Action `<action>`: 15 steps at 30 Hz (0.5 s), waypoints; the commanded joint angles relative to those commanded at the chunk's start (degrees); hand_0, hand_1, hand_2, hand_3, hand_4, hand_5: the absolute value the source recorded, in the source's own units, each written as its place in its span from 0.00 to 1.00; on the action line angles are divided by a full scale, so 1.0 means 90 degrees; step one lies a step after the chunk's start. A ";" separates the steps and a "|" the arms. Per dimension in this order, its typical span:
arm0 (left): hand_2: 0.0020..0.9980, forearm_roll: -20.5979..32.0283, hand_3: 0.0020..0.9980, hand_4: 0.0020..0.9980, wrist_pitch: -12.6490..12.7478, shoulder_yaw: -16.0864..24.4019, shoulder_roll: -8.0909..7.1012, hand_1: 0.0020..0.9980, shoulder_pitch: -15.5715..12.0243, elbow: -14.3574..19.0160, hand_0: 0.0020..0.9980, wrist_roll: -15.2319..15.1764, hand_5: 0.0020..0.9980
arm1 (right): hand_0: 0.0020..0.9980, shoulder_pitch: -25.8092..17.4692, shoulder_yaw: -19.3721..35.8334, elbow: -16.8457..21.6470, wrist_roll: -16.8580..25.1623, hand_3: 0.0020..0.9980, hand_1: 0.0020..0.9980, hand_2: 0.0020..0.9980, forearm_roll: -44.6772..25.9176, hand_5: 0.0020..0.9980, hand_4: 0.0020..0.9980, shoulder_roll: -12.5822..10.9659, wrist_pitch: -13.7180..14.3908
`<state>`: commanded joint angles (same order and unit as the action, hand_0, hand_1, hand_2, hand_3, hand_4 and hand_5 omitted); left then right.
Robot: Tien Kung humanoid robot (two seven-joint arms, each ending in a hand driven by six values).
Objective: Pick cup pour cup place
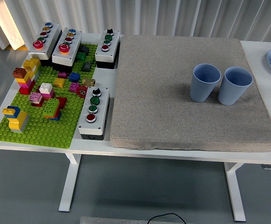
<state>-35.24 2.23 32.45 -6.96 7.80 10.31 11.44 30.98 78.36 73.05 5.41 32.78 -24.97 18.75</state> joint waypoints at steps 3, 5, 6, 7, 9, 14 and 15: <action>0.83 -0.0055 0.64 0.55 0.0003 0.0063 0.0009 0.78 0.0008 0.0000 0.75 0.0003 0.94 | 0.93 0.0004 -0.0005 0.0009 -0.0009 0.88 0.84 0.86 0.0028 0.97 0.75 -0.0001 -0.0010; 0.83 -0.0092 0.64 0.55 0.0001 0.0099 0.0012 0.78 0.0008 0.0000 0.75 0.0006 0.94 | 0.93 -0.0003 -0.0002 -0.0004 -0.0015 0.88 0.84 0.86 0.0026 0.97 0.75 -0.0001 -0.0022; 0.83 -0.0089 0.65 0.55 0.0001 0.0098 0.0012 0.78 0.0006 0.0000 0.75 0.0004 0.94 | 0.93 -0.0013 -0.0001 -0.0010 -0.0022 0.88 0.84 0.86 0.0036 0.97 0.75 0.0000 -0.0031; 0.83 -0.0080 0.65 0.55 0.0001 0.0092 0.0012 0.78 0.0004 0.0000 0.75 0.0002 0.94 | 0.93 -0.0020 0.0000 -0.0012 -0.0027 0.88 0.84 0.86 0.0045 0.97 0.75 0.0000 -0.0037; 0.83 -0.0068 0.65 0.55 0.0005 0.0074 0.0014 0.78 0.0007 0.0000 0.75 -0.0005 0.94 | 0.93 -0.0029 0.0001 -0.0022 -0.0094 0.88 0.84 0.86 0.0114 0.97 0.75 -0.0004 -0.0091; 0.83 0.0151 0.64 0.55 0.0019 -0.0139 -0.0013 0.78 0.0004 0.0000 0.75 -0.0071 0.94 | 0.93 -0.0031 -0.0005 -0.0022 -0.0114 0.88 0.84 0.86 0.0135 0.96 0.75 -0.0006 -0.0104; 0.83 0.0120 0.64 0.55 0.0019 -0.0110 -0.0011 0.78 0.0006 0.0000 0.75 -0.0066 0.94 | 0.93 -0.0028 -0.0004 -0.0018 -0.0114 0.88 0.84 0.86 0.0144 0.96 0.75 -0.0008 -0.0105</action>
<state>-34.16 2.40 31.46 -7.06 7.85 10.31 10.85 30.73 78.33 72.88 4.38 34.08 -25.04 17.80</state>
